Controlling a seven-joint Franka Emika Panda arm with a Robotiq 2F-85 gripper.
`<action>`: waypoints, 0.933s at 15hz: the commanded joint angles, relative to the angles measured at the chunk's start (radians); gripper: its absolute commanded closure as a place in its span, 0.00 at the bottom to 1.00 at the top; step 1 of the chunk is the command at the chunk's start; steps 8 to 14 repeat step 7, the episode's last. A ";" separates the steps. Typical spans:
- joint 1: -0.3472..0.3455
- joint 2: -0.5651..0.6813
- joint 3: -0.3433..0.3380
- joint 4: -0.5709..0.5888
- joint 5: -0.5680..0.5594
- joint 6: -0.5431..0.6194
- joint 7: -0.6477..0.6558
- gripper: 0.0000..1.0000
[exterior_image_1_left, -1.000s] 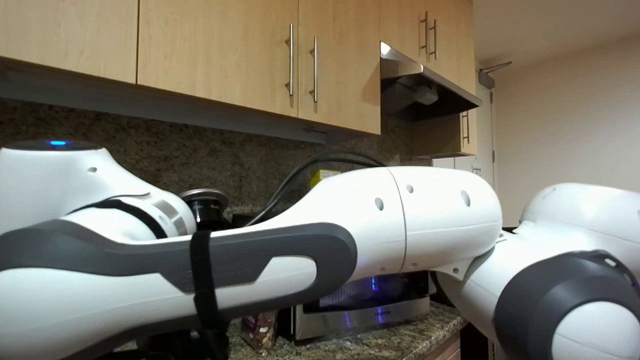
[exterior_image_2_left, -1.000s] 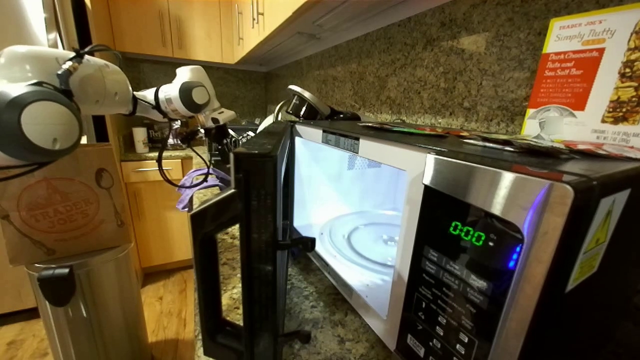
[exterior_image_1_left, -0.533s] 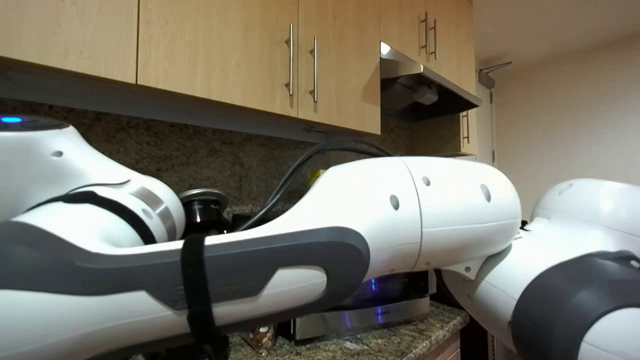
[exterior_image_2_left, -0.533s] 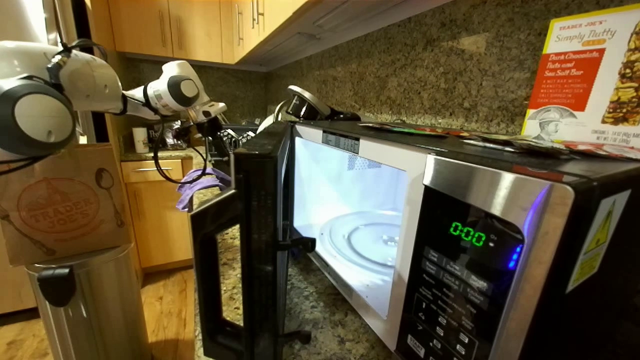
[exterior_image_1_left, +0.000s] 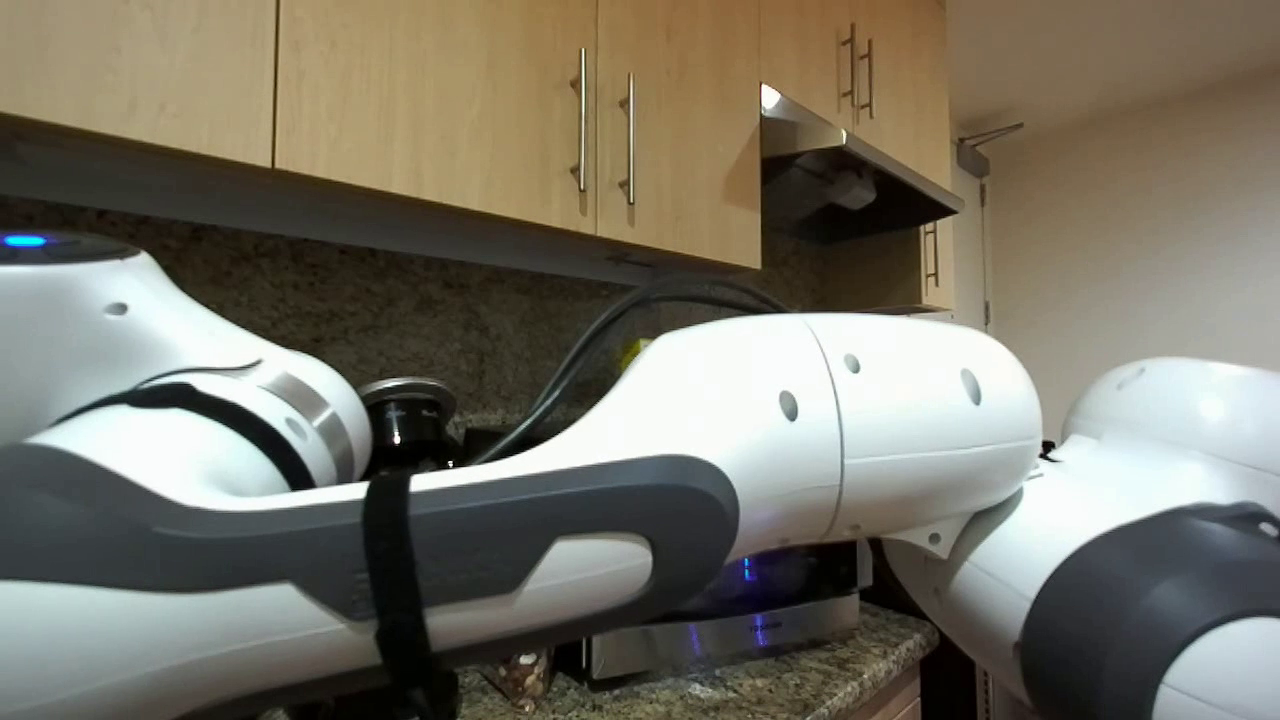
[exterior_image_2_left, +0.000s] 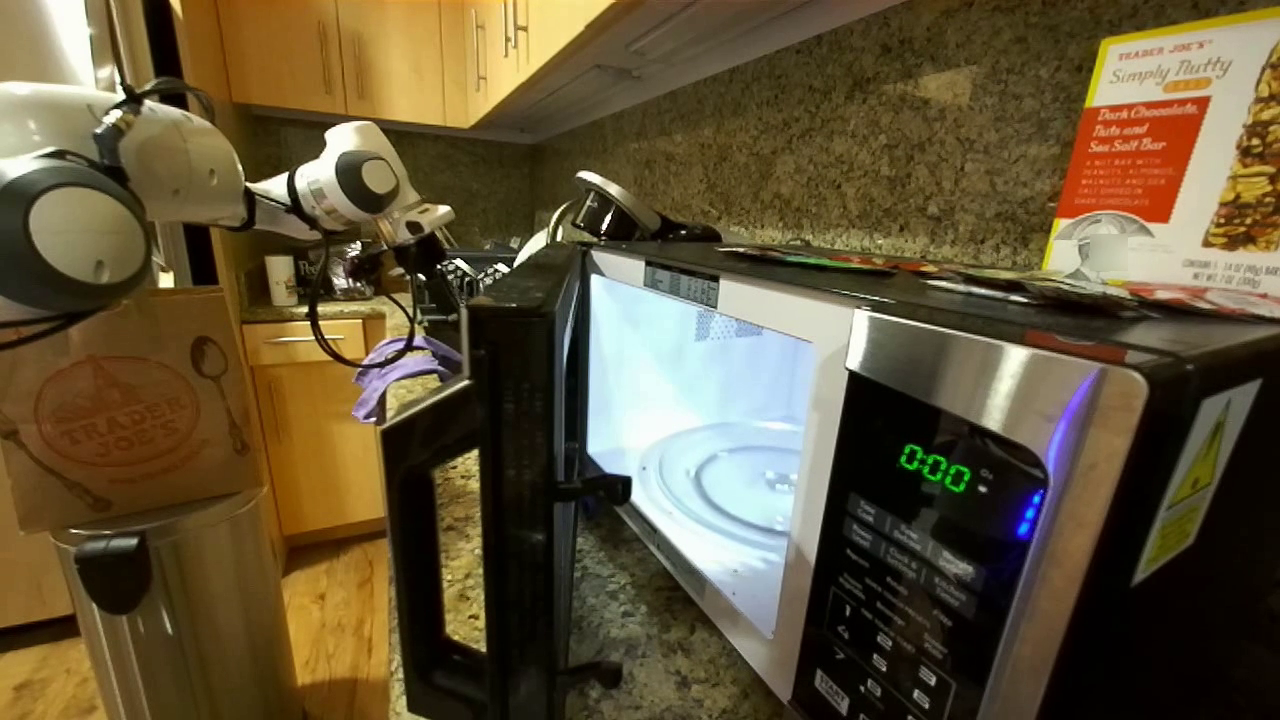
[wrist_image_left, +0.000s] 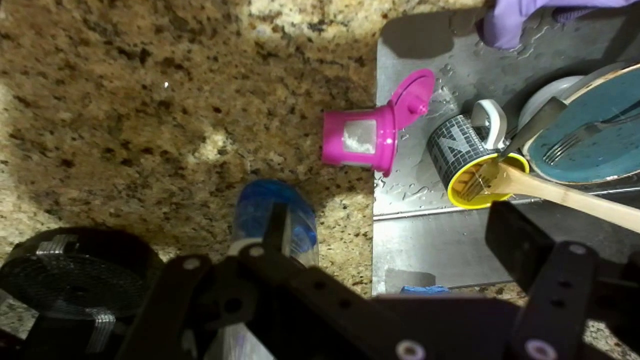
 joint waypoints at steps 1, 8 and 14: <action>-0.002 -0.002 0.008 0.000 -0.008 -0.002 0.000 0.00; -0.002 -0.002 0.008 0.000 -0.008 -0.002 0.000 0.00; -0.002 -0.002 0.008 0.000 -0.008 -0.002 0.000 0.00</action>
